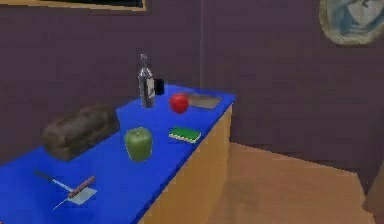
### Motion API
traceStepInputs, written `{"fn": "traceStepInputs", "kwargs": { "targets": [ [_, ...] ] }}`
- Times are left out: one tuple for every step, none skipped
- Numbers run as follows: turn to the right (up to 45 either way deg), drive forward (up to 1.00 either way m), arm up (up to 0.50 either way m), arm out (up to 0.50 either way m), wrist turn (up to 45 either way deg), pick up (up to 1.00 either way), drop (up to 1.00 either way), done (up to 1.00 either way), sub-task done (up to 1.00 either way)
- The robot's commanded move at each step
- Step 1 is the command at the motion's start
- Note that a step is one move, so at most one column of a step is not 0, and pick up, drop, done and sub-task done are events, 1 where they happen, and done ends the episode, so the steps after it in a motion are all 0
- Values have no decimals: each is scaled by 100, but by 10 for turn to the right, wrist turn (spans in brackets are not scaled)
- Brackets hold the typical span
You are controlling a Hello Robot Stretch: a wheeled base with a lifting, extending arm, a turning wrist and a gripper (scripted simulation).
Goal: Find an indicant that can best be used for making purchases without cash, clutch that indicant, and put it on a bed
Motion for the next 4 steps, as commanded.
{"fn": "traceStepInputs", "kwargs": {
  "targets": [
    [450,0,0,0,0,0,0,0,0],
    [300,0,0,0,0,0,0,0,0],
    [0,20,0,0,0,0,0,0,0],
    [0,50,0,0,0,0,0,0,0]
  ]
}}
